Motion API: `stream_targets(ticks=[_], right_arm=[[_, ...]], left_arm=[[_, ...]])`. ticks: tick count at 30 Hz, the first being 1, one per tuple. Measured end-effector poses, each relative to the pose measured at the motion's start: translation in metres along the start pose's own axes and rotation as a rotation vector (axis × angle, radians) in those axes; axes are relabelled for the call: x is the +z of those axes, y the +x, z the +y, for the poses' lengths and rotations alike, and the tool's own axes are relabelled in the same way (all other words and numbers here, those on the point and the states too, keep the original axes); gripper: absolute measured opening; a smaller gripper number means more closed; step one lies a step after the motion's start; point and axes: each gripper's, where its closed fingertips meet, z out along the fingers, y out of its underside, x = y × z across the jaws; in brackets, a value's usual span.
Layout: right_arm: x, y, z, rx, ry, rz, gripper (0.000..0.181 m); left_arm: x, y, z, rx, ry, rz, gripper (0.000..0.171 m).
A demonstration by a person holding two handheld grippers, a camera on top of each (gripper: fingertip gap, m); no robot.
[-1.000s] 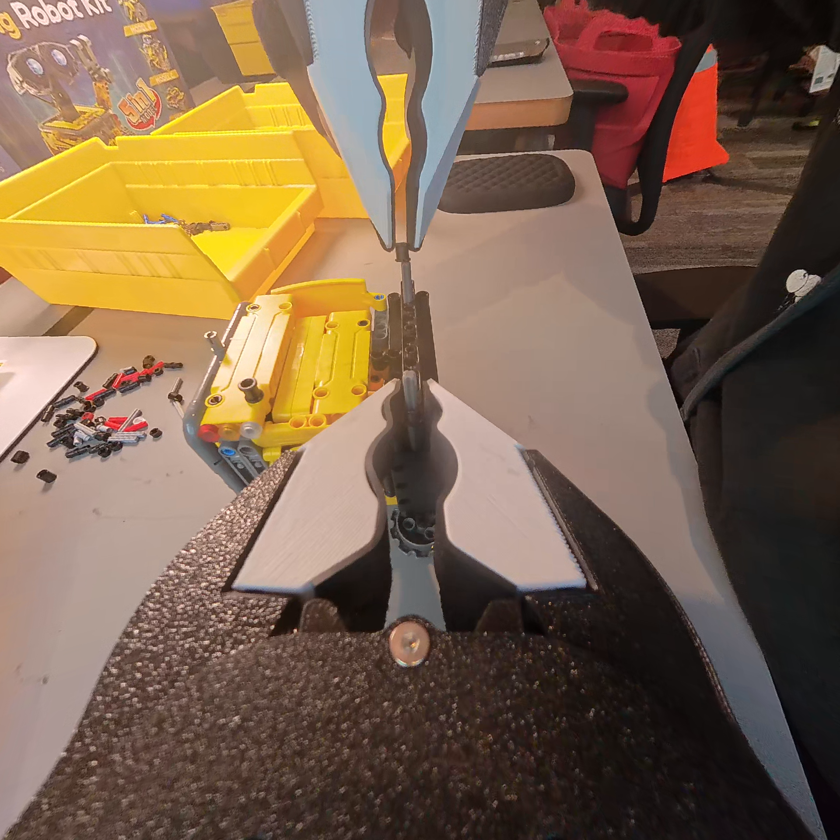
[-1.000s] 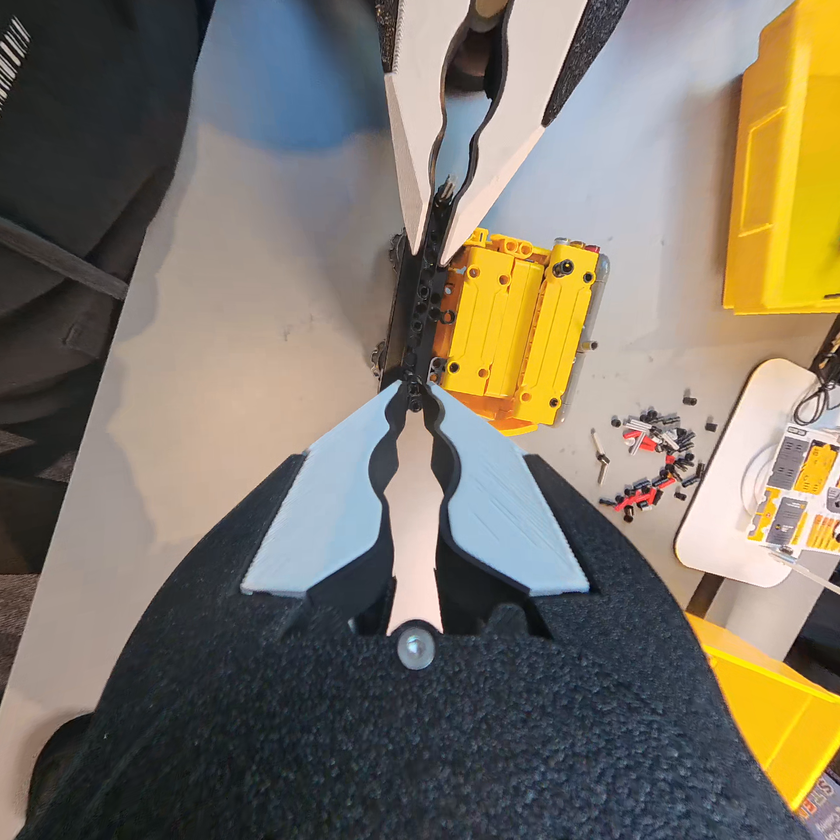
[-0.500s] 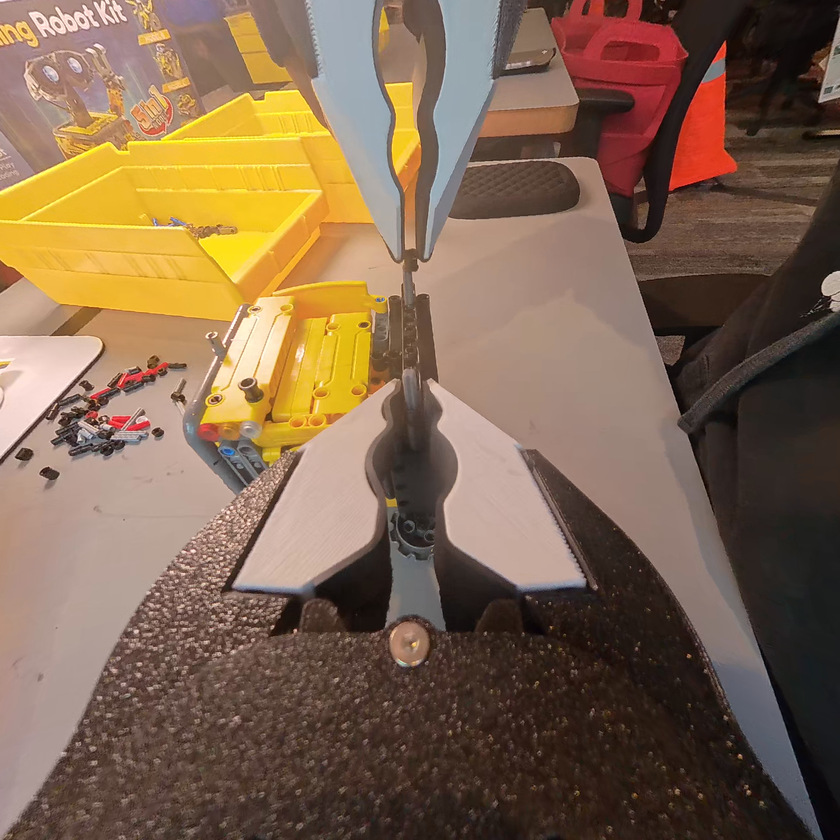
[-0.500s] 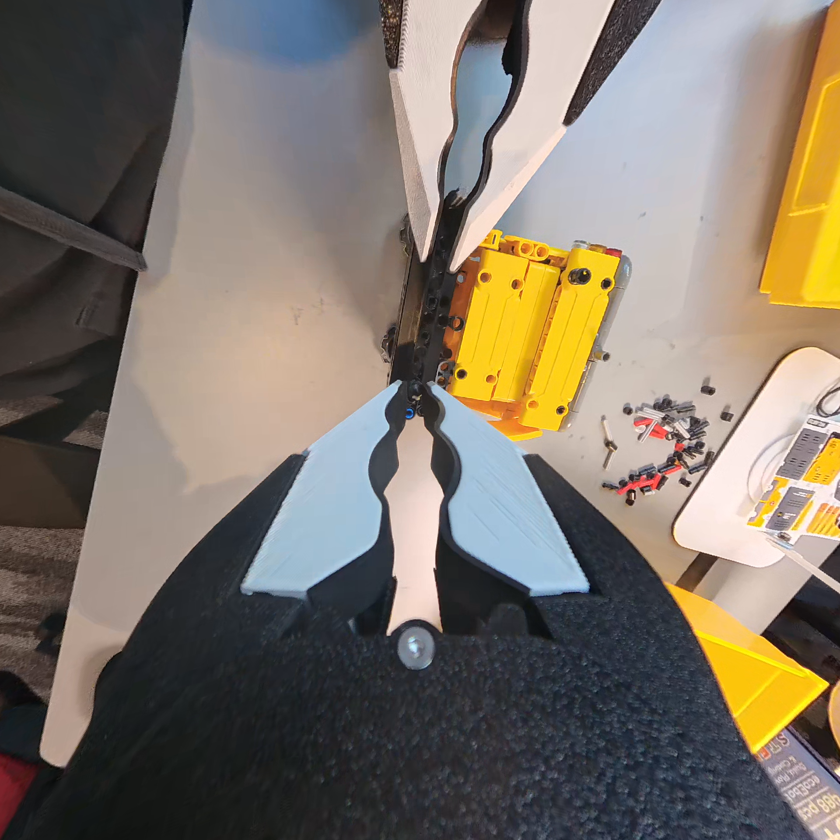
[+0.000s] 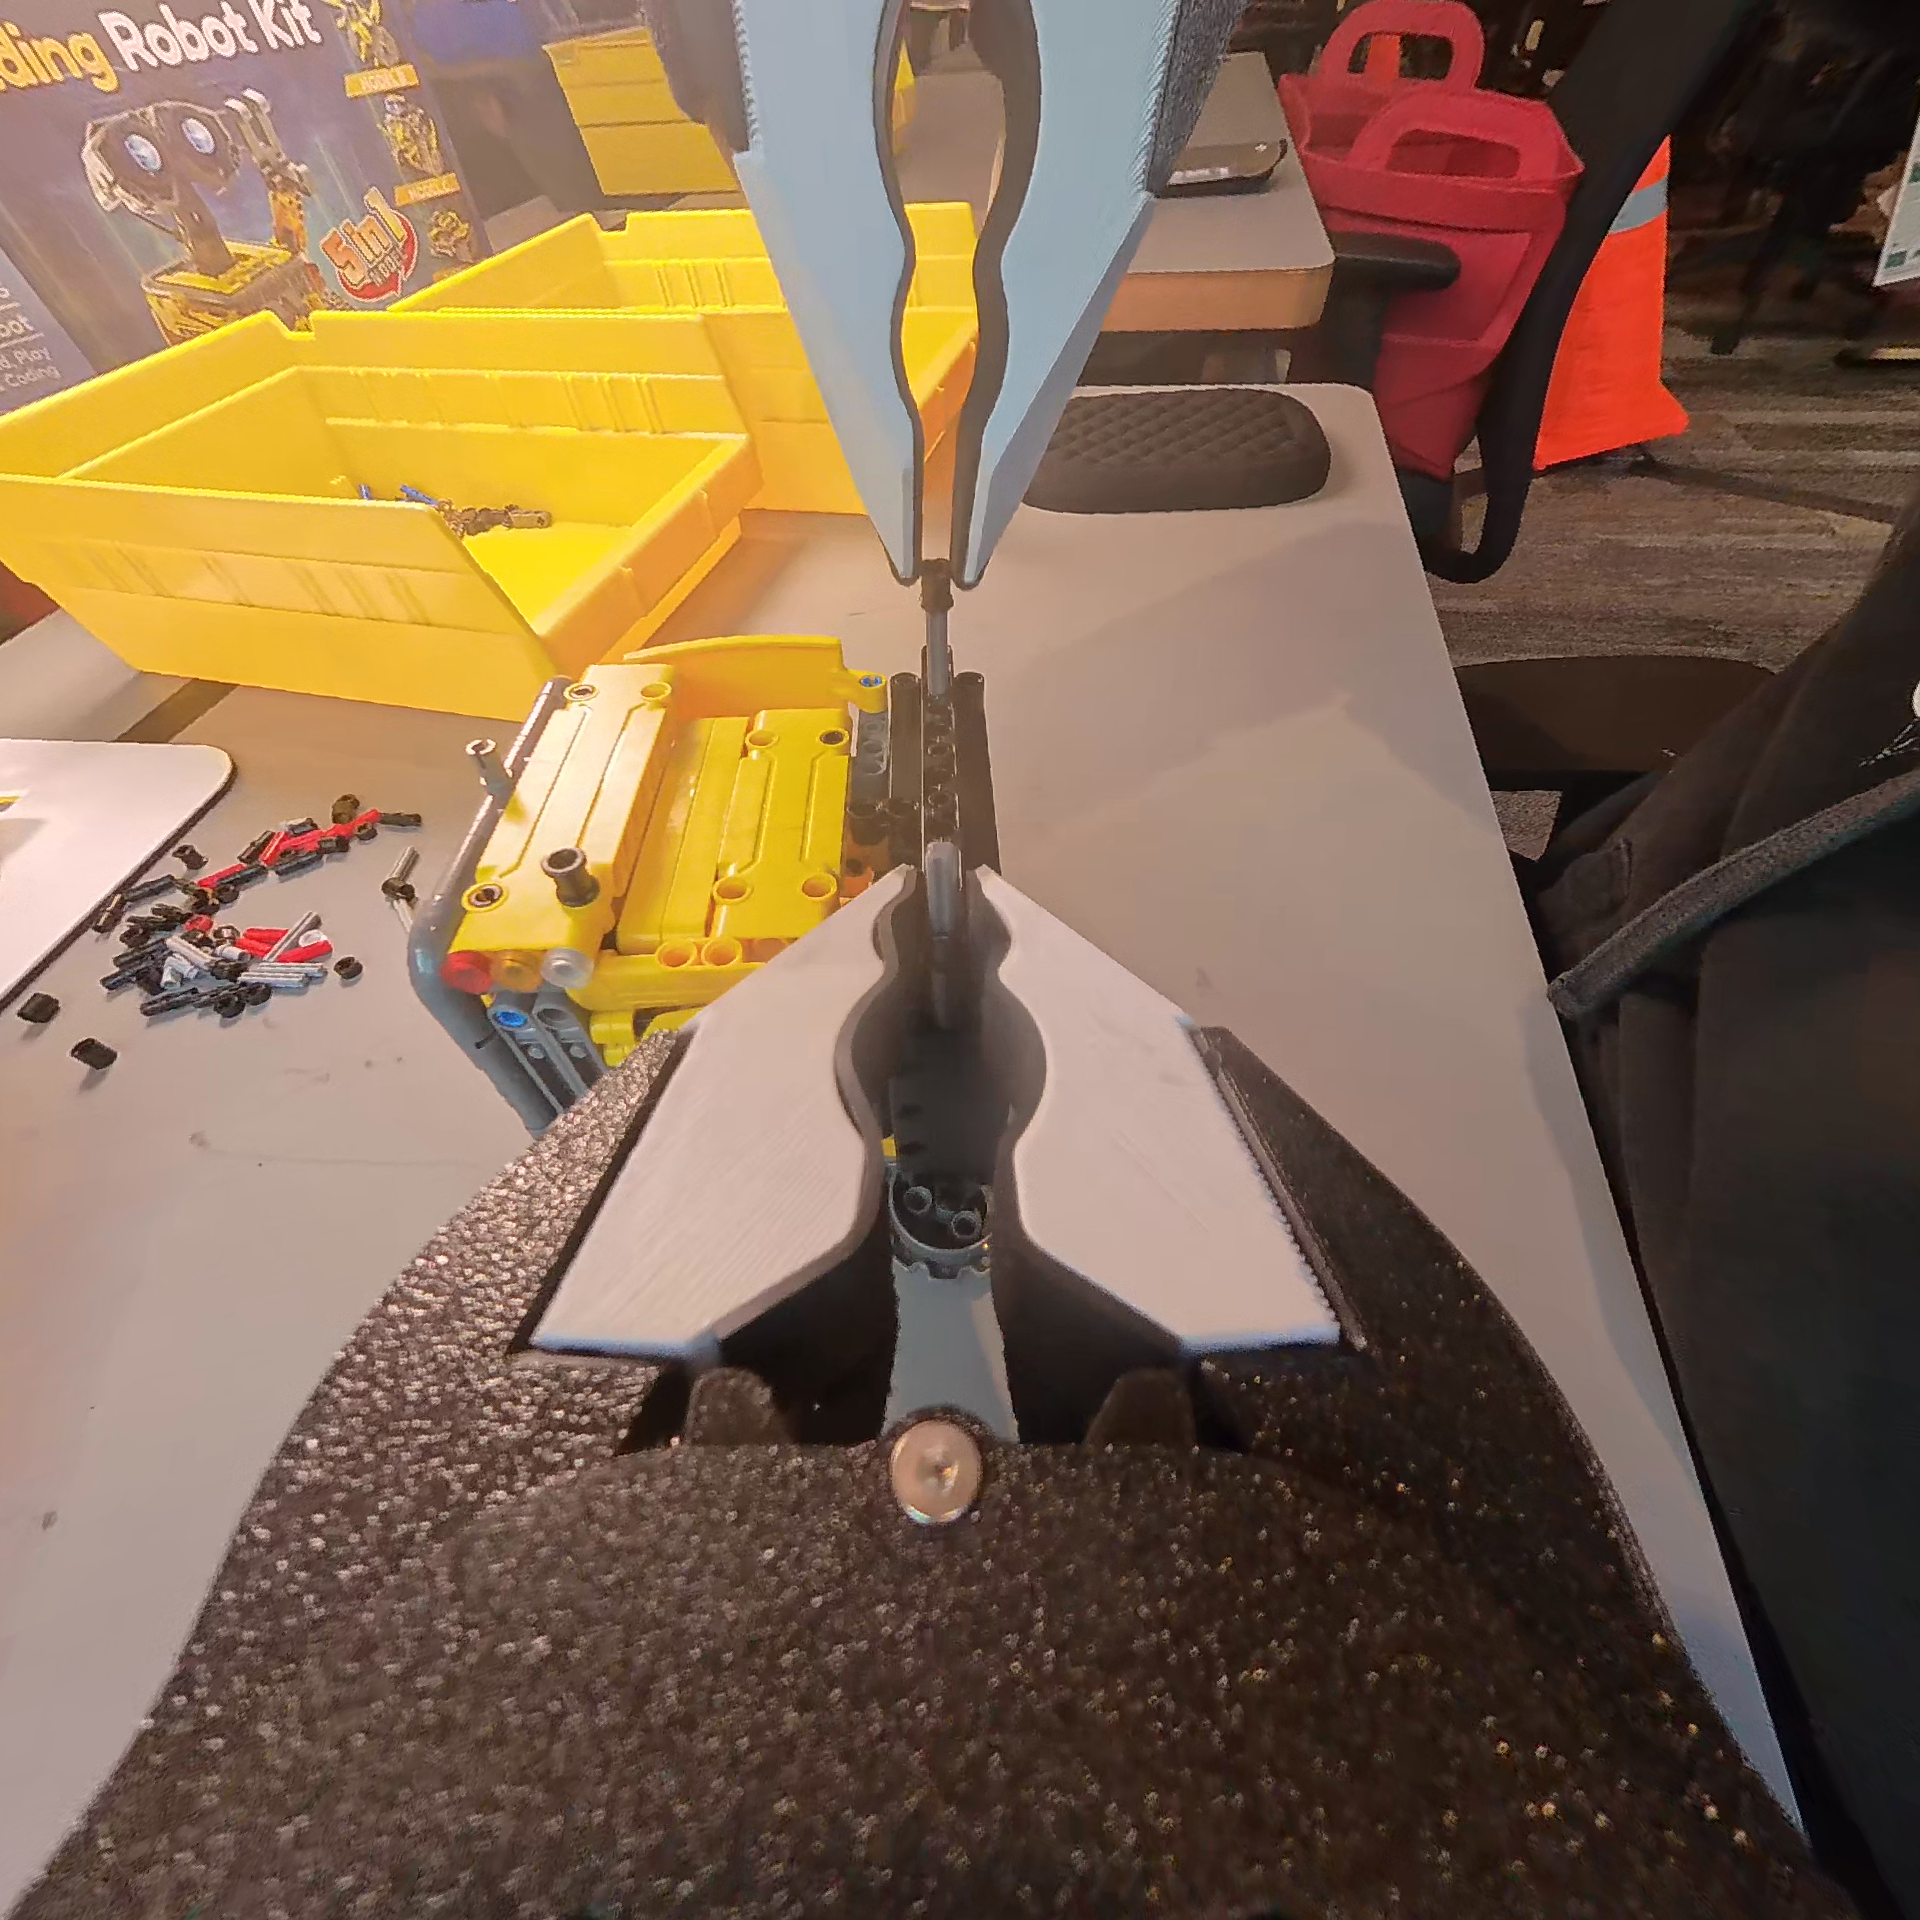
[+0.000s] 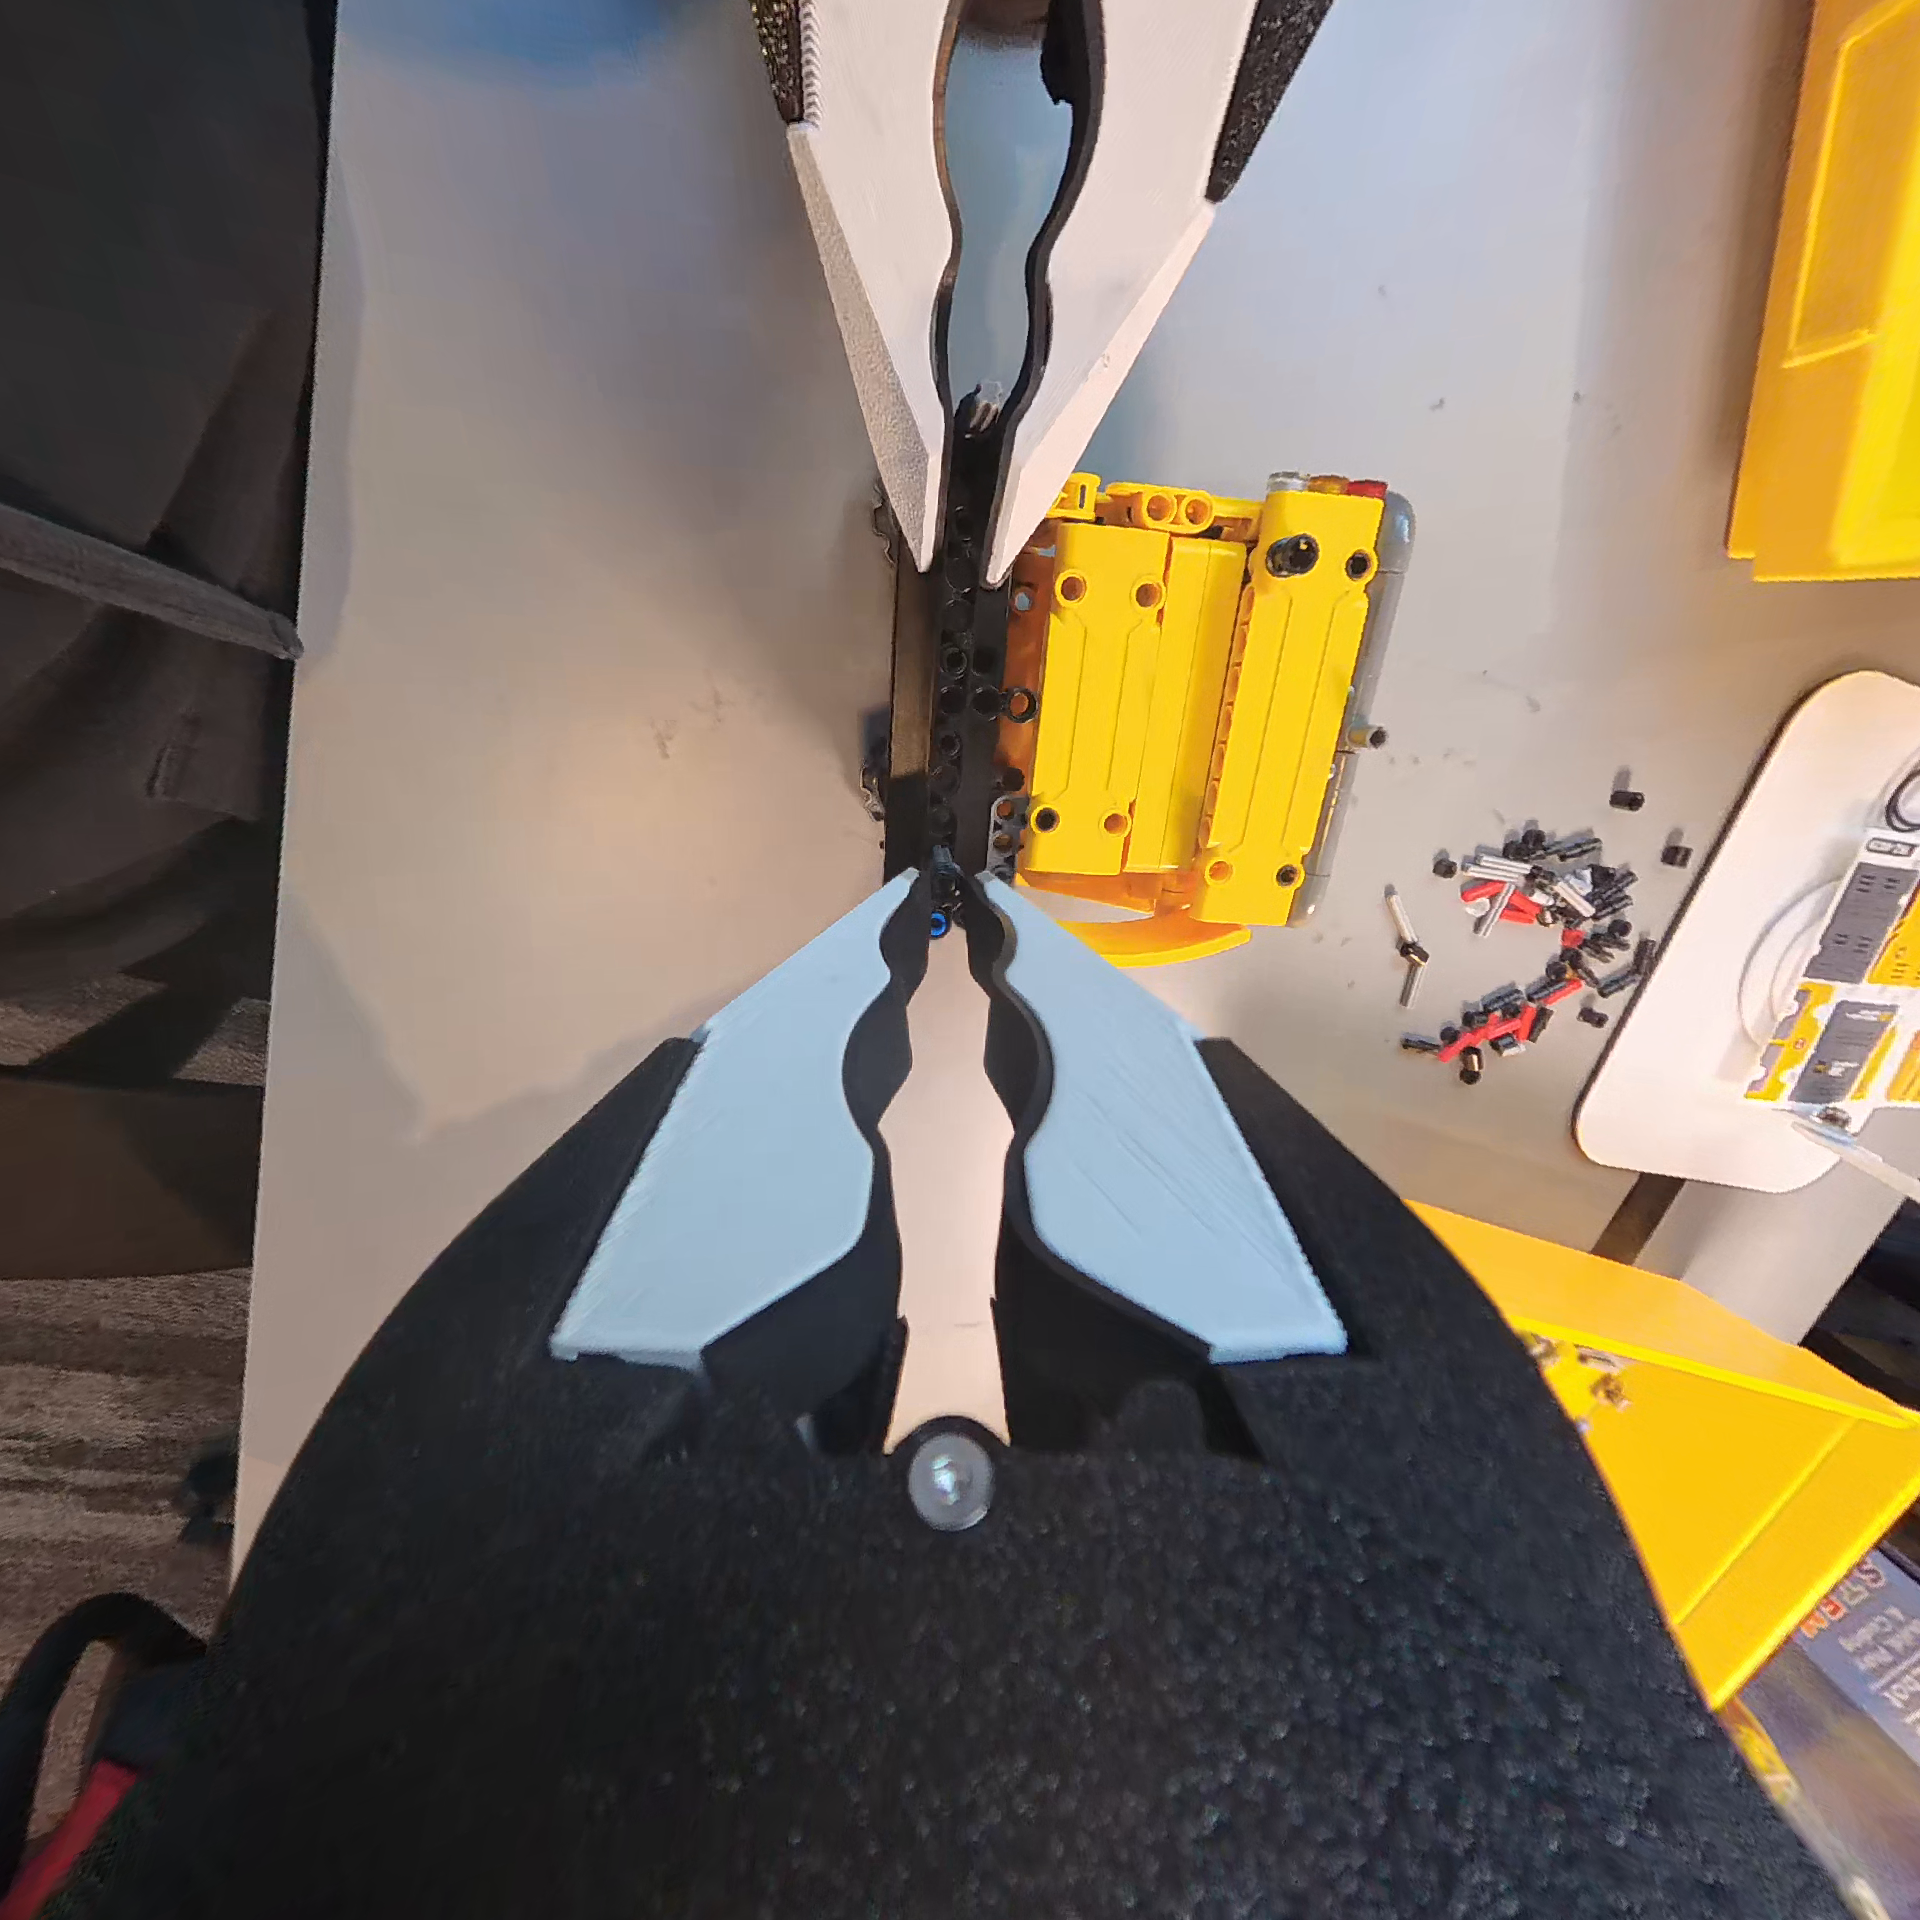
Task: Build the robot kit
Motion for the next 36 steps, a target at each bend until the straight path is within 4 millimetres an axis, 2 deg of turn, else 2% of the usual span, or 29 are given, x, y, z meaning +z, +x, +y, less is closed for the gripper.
stream_targets(ticks=[3, 6, 12, 15, 17, 21, 25, 28, 31, 36], right_arm=[[0.005, -0.001, 0.011, 0.009, -0.043, 0.015, 0.006], [0.017, -0.01, 0.01, 0.029, -0.01, -0.003, 0.006], [0.003, -0.004, 0.013, 0.056, 0.026, 0.026, 0.006], [-0.002, -0.004, 0.008, 0.061, 0.063, 0.028, 0.006], [-0.006, -0.004, 0.002, 0.06, 0.099, 0.036, 0.006], [-0.021, -0.008, -0.026, 0.052, 0.273, 0.064, 0.005], [-0.028, -0.011, -0.053, -0.006, 0.404, 0.146, 0.005], [-0.034, -0.013, -0.065, -0.02, 0.482, 0.189, 0.005], [-0.039, -0.015, -0.068, -0.026, 0.523, 0.216, 0.005], [-0.042, -0.02, -0.067, -0.046, 0.55, 0.249, 0.006]], left_arm=[[-0.001, 0.0, 0.0, -0.001, 0.001, -0.009, 0.005], [-0.001, 0.001, 0.0, -0.001, 0.004, -0.007, 0.005], [-0.002, 0.002, 0.0, -0.009, 0.009, 0.002, 0.005], [-0.002, 0.004, -0.002, -0.016, 0.024, 0.018, 0.006], [-0.005, 0.006, -0.012, -0.04, 0.078, 0.036, 0.016], [-0.015, 0.009, -0.035, -0.053, 0.158, 0.043, 0.026], [-0.021, 0.016, -0.063, -0.114, 0.235, 0.076, 0.019], [-0.022, 0.019, -0.068, -0.128, 0.239, 0.107, 0.016], [-0.024, 0.027, -0.073, -0.154, 0.264, 0.168, 0.004], [-0.026, 0.032, -0.079, -0.243, 0.317, 0.24, 0.008]])
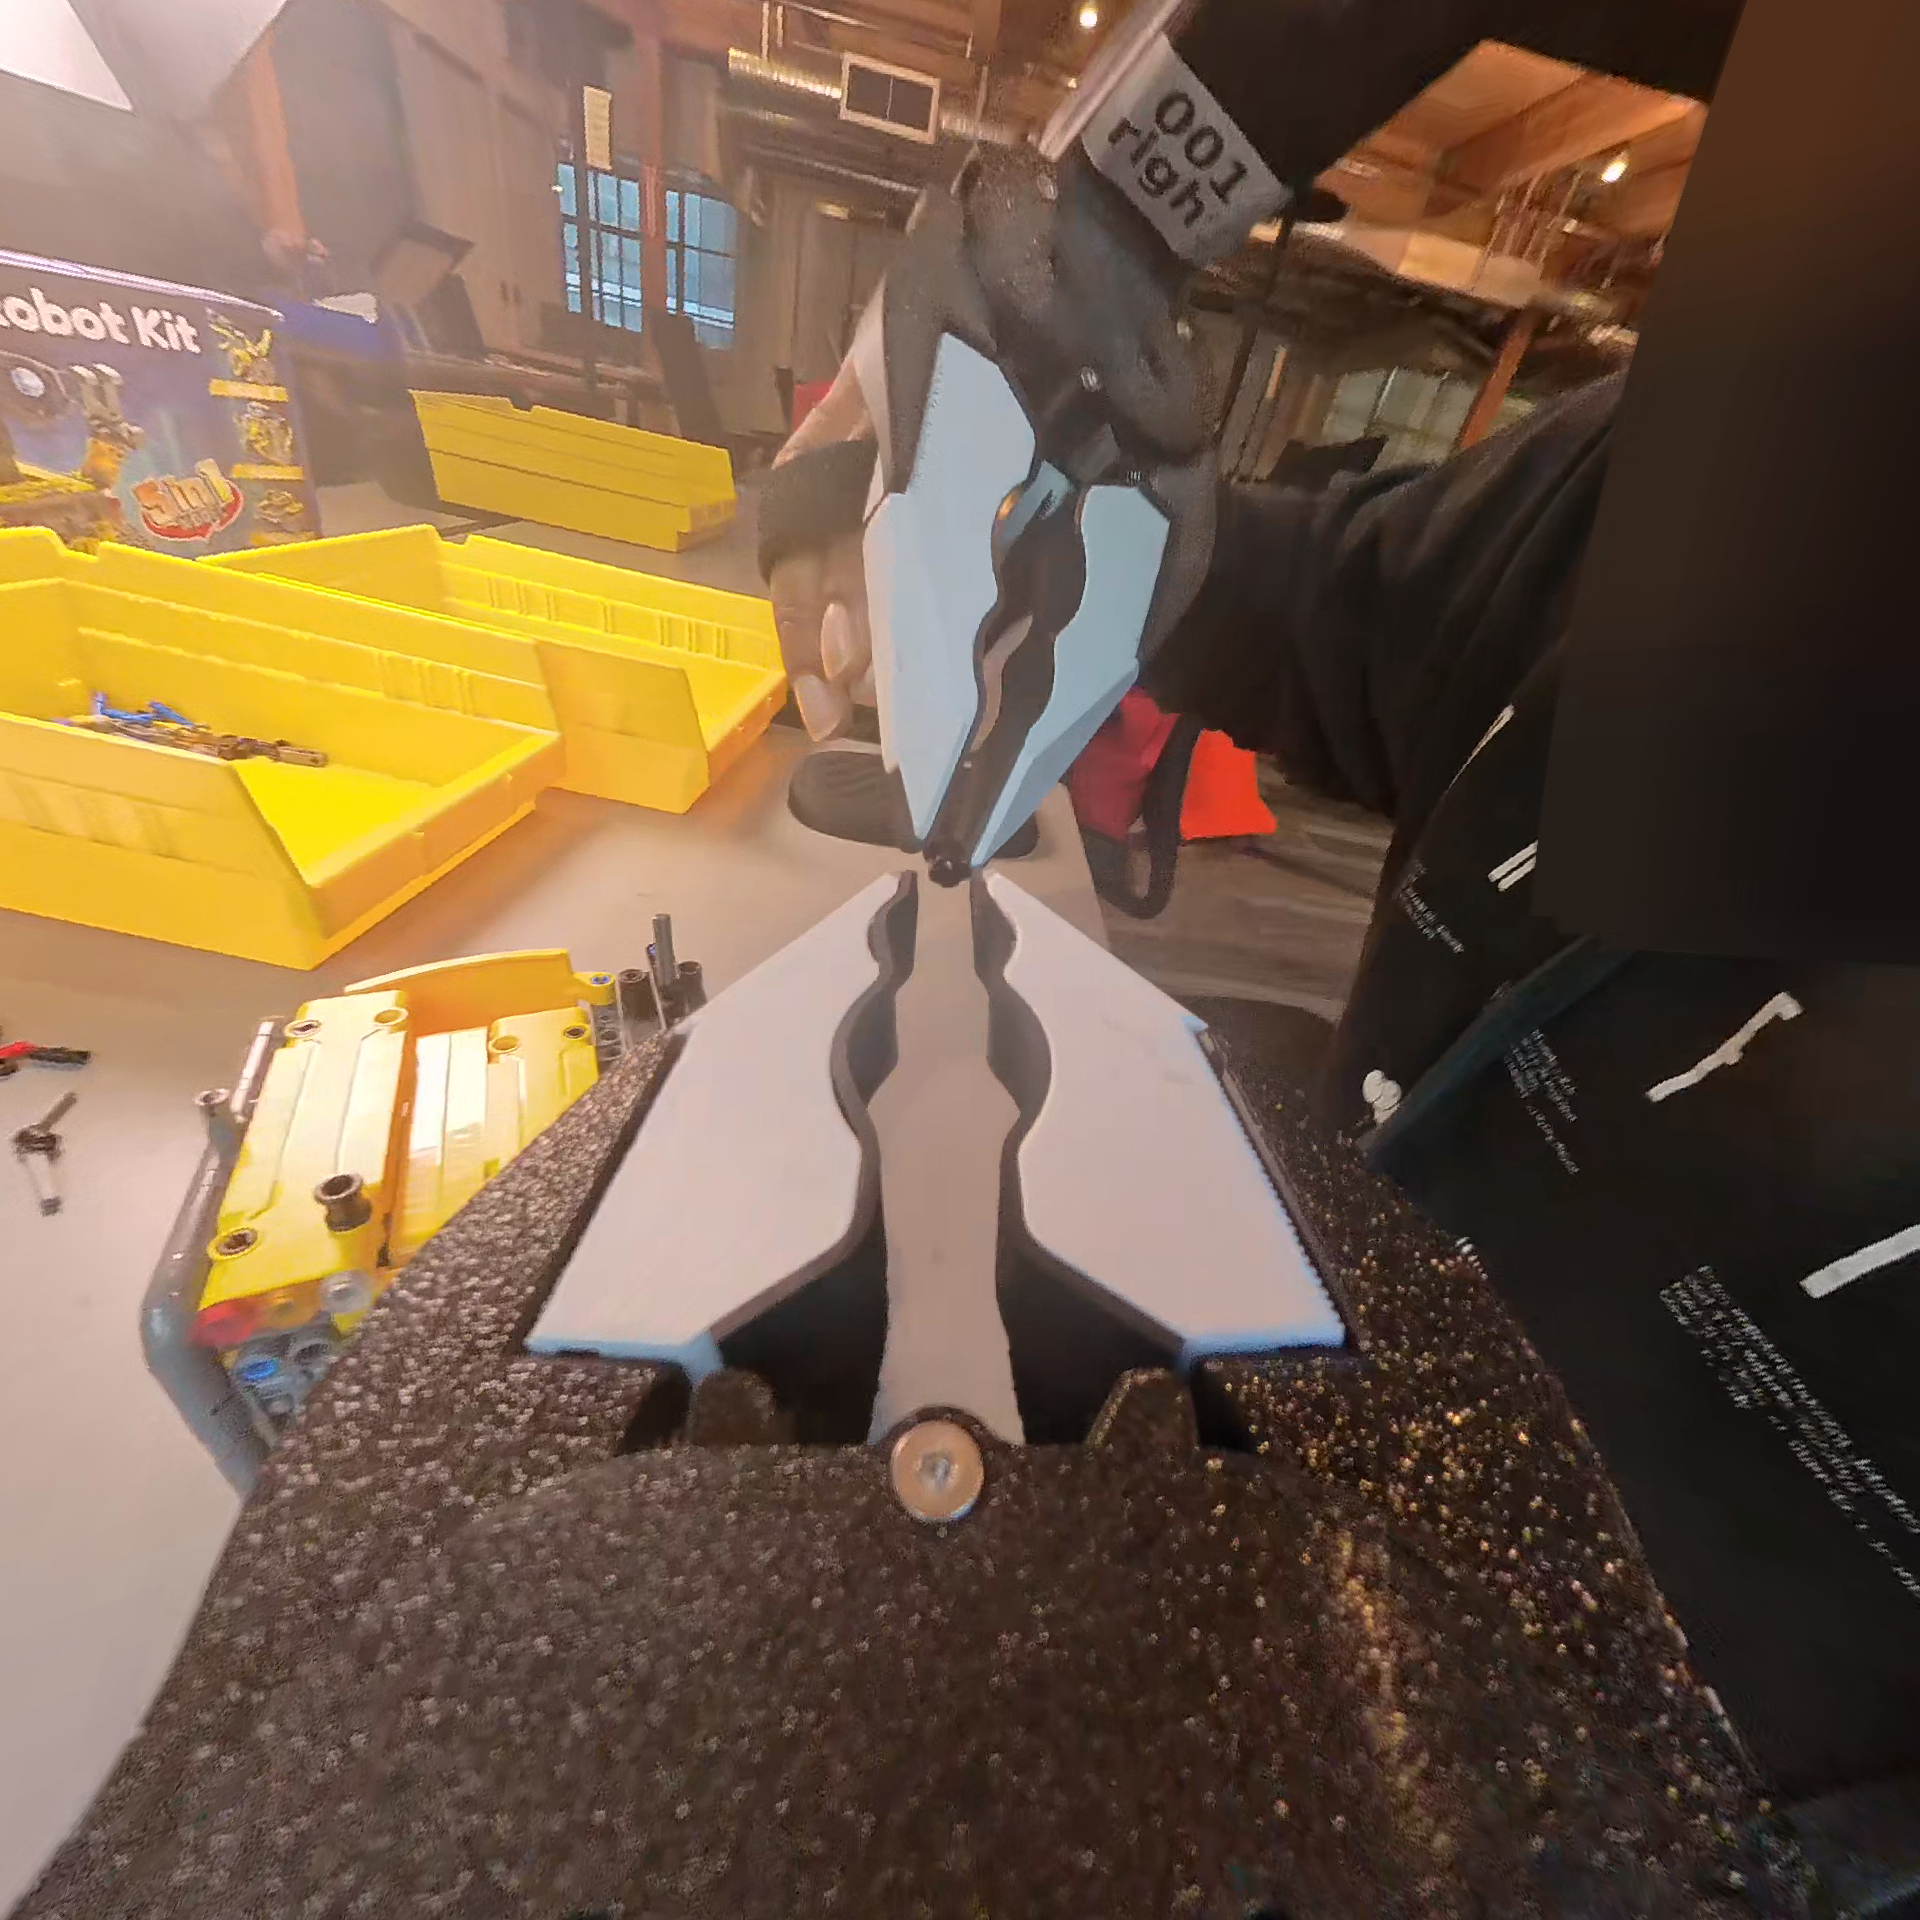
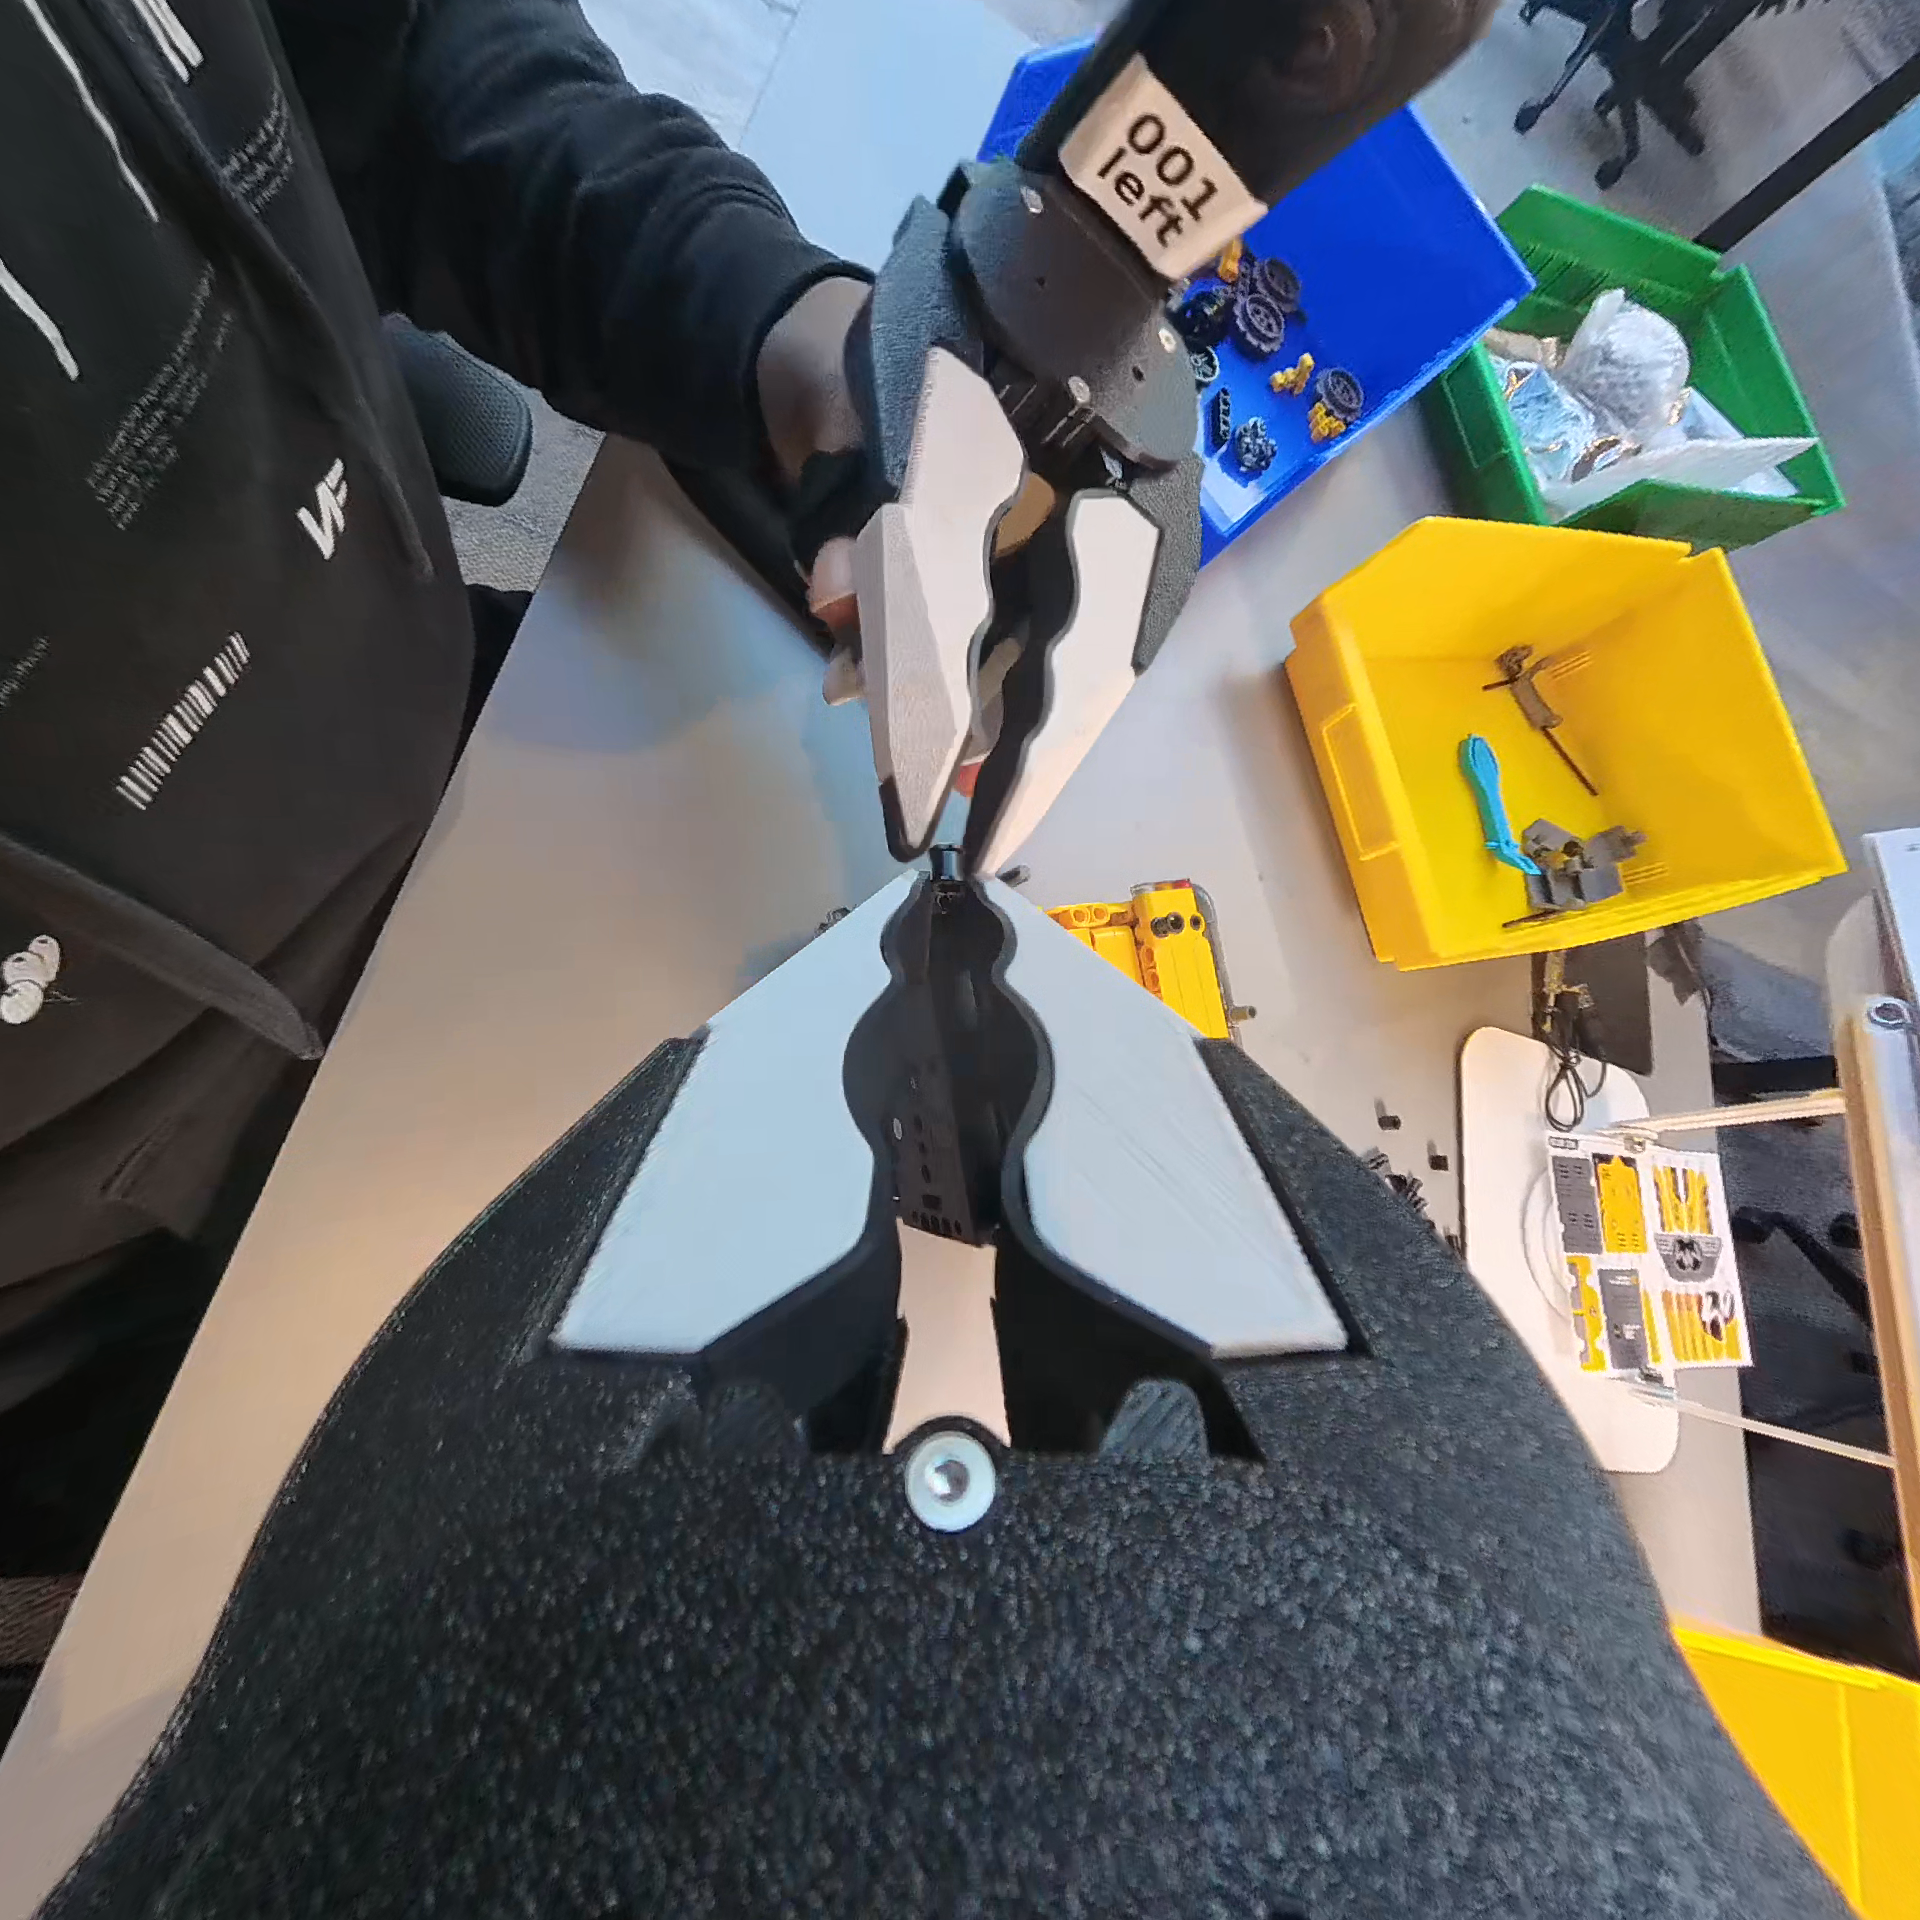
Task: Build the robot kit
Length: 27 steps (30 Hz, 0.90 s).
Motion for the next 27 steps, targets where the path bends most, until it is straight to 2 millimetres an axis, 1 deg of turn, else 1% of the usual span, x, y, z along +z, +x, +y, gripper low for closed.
stream_targets(ticks=[3, 7, 9, 12, 15, 18, 22, 25, 27], right_arm=[[-0.001, -0.001, 0.0, -0.012, 0.013, 0.012, 0.005], [-0.006, 0.001, -0.004, -0.018, 0.058, 0.036, 0.005], [-0.011, 0.002, -0.011, -0.013, 0.114, 0.056, 0.005], [-0.017, 0.003, -0.026, -0.01, 0.237, 0.077, 0.006], [-0.02, 0.002, -0.036, -0.039, 0.306, 0.094, 0.006], [-0.02, 0.002, -0.043, -0.05, 0.342, 0.096, 0.006], [-0.02, 0.001, -0.046, -0.064, 0.358, 0.091, 0.006], [-0.02, 0.001, -0.044, -0.083, 0.355, 0.094, 0.006], [-0.02, 0.002, -0.042, -0.095, 0.338, 0.1, 0.005]], left_arm=[[0.0, 0.002, -0.006, -0.078, 0.04, 0.047, 0.007], [0.002, 0.004, -0.01, -0.091, 0.049, 0.065, 0.005], [0.0, 0.007, -0.017, -0.118, 0.101, 0.11, 0.005], [-0.005, 0.016, -0.031, -0.162, 0.219, 0.228, 0.004], [-0.01, 0.023, -0.036, -0.169, 0.293, 0.323, 0.004], [-0.014, 0.027, -0.039, -0.17, 0.346, 0.382, 0.004], [-0.015, 0.028, -0.04, -0.158, 0.367, 0.404, 0.004], [-0.014, 0.028, -0.039, -0.165, 0.35, 0.406, 0.004], [-0.013, 0.026, -0.038, -0.17, 0.334, 0.391, 0.007]])
